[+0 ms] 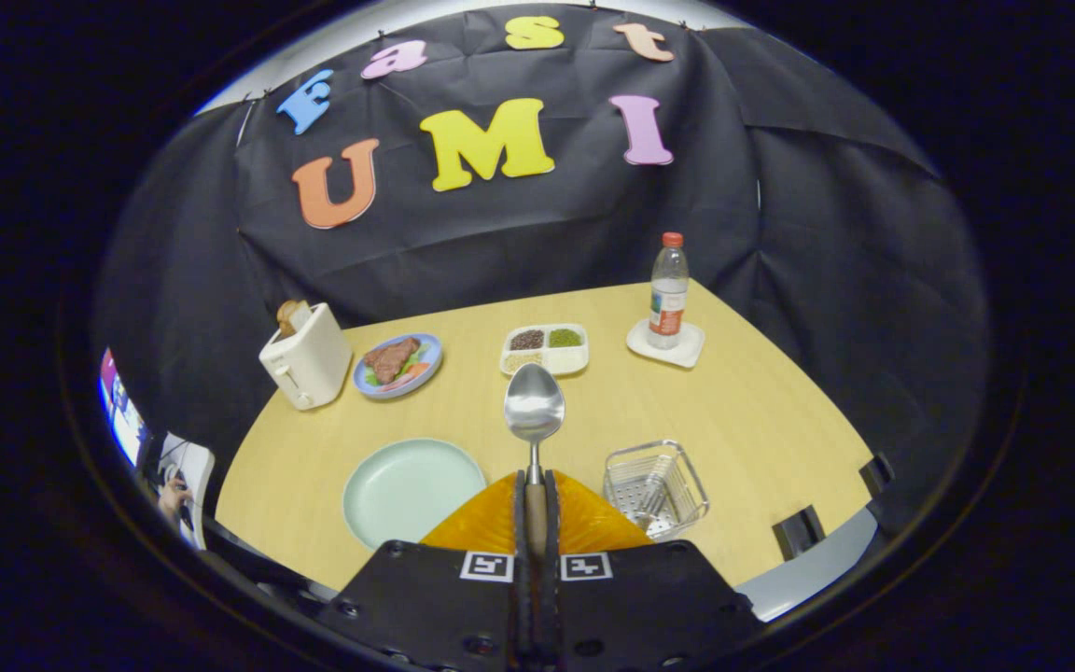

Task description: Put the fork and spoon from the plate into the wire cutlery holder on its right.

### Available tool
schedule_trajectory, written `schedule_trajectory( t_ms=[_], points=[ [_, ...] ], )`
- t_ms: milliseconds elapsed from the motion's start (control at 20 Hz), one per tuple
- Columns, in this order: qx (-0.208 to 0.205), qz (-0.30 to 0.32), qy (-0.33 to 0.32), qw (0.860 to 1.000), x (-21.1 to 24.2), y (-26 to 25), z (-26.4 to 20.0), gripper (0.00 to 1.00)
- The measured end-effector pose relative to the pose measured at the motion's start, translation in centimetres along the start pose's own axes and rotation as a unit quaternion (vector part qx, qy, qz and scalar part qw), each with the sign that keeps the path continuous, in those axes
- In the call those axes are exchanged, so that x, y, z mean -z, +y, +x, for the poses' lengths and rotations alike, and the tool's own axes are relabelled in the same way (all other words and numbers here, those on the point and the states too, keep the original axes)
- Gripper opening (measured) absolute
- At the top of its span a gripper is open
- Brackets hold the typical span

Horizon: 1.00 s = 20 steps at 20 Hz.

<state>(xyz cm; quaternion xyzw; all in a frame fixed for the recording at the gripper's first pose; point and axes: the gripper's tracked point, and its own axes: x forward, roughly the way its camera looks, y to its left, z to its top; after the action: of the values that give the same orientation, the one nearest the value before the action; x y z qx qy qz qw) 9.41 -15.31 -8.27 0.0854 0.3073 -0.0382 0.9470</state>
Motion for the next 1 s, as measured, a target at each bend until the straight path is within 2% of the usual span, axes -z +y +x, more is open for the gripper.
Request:
schedule_trajectory(
  t_ms=[200,450,1000],
  points=[
    [0.018,0.005,-0.015,1.000,-0.7,-3.7,-1.0,0.04],
    [0.030,0.016,0.000,0.999,0.4,-7.1,-0.4,0.04],
    [0.032,0.029,0.044,0.998,3.6,-8.7,2.3,0.04]
  ],
)
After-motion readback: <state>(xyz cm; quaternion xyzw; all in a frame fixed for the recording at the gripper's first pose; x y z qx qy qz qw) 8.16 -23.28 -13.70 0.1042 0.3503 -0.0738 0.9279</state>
